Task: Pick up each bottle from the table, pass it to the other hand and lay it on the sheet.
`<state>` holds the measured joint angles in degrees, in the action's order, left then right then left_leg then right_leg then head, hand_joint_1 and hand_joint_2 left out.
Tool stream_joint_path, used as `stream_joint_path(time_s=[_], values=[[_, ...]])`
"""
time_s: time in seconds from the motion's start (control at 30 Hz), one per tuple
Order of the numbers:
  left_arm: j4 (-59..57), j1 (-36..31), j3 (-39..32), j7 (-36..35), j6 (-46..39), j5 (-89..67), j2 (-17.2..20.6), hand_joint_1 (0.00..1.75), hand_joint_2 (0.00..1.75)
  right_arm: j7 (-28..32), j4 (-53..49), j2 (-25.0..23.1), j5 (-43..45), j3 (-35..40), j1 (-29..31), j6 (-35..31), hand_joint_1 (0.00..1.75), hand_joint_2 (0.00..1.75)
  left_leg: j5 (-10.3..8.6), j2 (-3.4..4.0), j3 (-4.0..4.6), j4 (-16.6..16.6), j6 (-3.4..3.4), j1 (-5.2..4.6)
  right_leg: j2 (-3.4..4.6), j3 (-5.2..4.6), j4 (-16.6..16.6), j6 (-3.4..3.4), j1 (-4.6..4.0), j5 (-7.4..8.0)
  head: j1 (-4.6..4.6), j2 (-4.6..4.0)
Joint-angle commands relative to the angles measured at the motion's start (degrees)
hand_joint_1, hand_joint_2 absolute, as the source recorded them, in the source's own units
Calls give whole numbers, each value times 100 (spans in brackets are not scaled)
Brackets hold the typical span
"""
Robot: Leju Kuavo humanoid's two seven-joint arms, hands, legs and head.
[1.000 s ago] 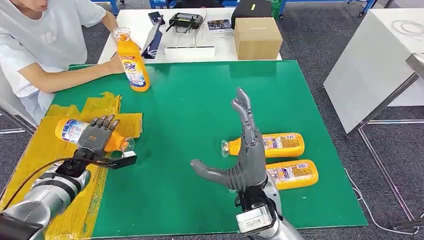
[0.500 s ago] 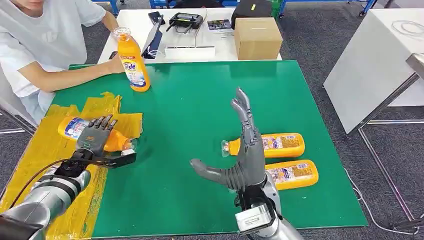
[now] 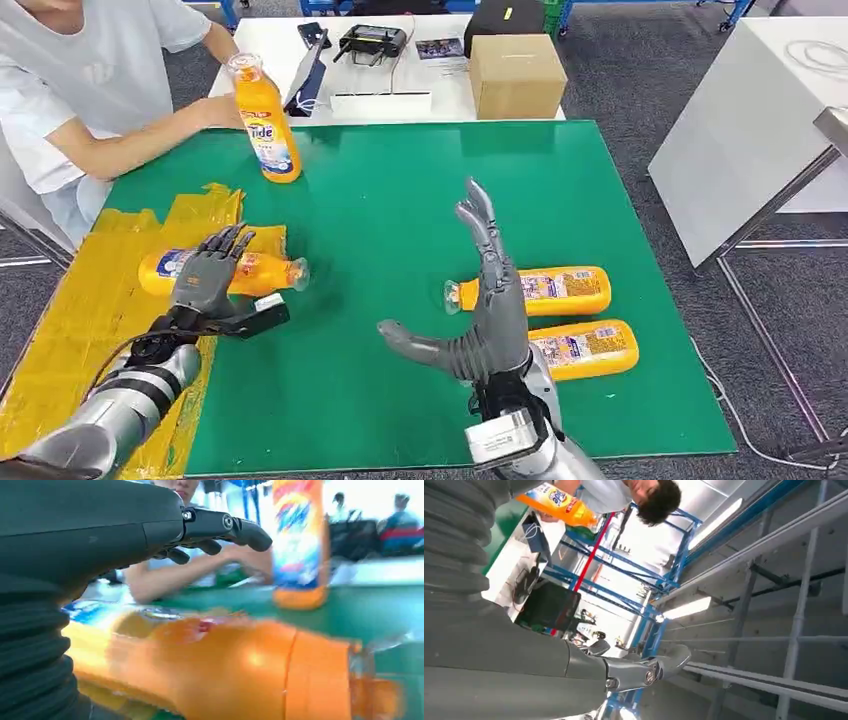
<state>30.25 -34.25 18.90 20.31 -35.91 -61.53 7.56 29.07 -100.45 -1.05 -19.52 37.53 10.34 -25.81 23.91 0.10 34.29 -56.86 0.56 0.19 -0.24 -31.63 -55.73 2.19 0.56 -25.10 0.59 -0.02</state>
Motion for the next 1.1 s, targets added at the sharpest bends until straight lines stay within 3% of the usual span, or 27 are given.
stream_joint_path(time_s=[0.03, 0.17, 0.33, 0.5, 0.57, 0.77, 0.87, 0.97, 1.0, 1.1], values=[[2075, 717, -296, 318, 452, 647, -134, 0, 175, -39, 195, 27, -99, -82, -7, -55, 0, 175, 17, 3, -28, 0, -3, 11, 6, 32, 10, -8, -12, -10, 2, 0], [2994, 1061, -142, 137, 723, 675, -44, 0, 175, -61, 163, 35, -146, -144, -64, -51, 0, 175, 13, -3, -12, -2, -2, 9, -1, 14, 7, -4, -9, -9, 4, 0], [2991, 1067, -145, 143, 720, 675, -29, 0, 175, -61, 164, 31, -146, -143, -62, -51, 0, 175, 9, 4, -6, -1, -1, 6, 5, 4, 5, -3, -7, -4, 2, 0], [2991, 1067, -145, 143, 720, 675, -29, 0, 175, -61, 164, 31, -146, -143, -62, -51, 0, 175, 30, 2, -48, -4, -5, 25, 7, 55, 17, -14, -26, -17, 2, 0], [3009, 1074, -123, 158, 731, 682, -27, 0, 175, -64, 168, 23, -156, -154, -64, -53, 0, 175, 14, 4, -16, 1, -2, 10, 7, 17, 9, -6, -10, -7, 4, 0], [3785, 1443, -114, 127, 689, 862, -32, 0, 175, -84, 133, 63, -309, -227, -117, -93, 0, 175, 21, 6, -25, 0, -3, 12, 9, 27, 11, -7, -12, -13, 4, 0], [4448, 1754, -254, 480, 1209, 1920, -206, 0, 175, -408, 189, 222, -908, -286, -69, -149, 0, 175, 12, 3, -11, 1, -1, 6, 5, 11, 8, -3, -7, -6, 4, 0], [5357, 2218, -334, 663, 1693, 2762, -333, 0, 175, -1090, 357, 503, -2071, -458, 44, -142, 0, 175, 14, 4, -12, -1, 2, 8, 6, 14, 13, -2, -9, -6, 4, 0], [5791, 2477, -429, 716, 2015, 3286, -431, 0, 175, -1535, 424, 692, -2590, -563, 120, 73, 0, 175, 18, 6, -19, -2, 1, 10, 8, 21, 13, -2, -10, -8, 4, 0], [6384, 2919, -580, 576, 2722, 4267, -629, 0, 175, -2011, 586, 1032, -3223, -872, 180, 504, 0, 175, 20, 11, -20, -3, 6, 9, 13, 23, 17, 2, -9, -6, 4, 0]])
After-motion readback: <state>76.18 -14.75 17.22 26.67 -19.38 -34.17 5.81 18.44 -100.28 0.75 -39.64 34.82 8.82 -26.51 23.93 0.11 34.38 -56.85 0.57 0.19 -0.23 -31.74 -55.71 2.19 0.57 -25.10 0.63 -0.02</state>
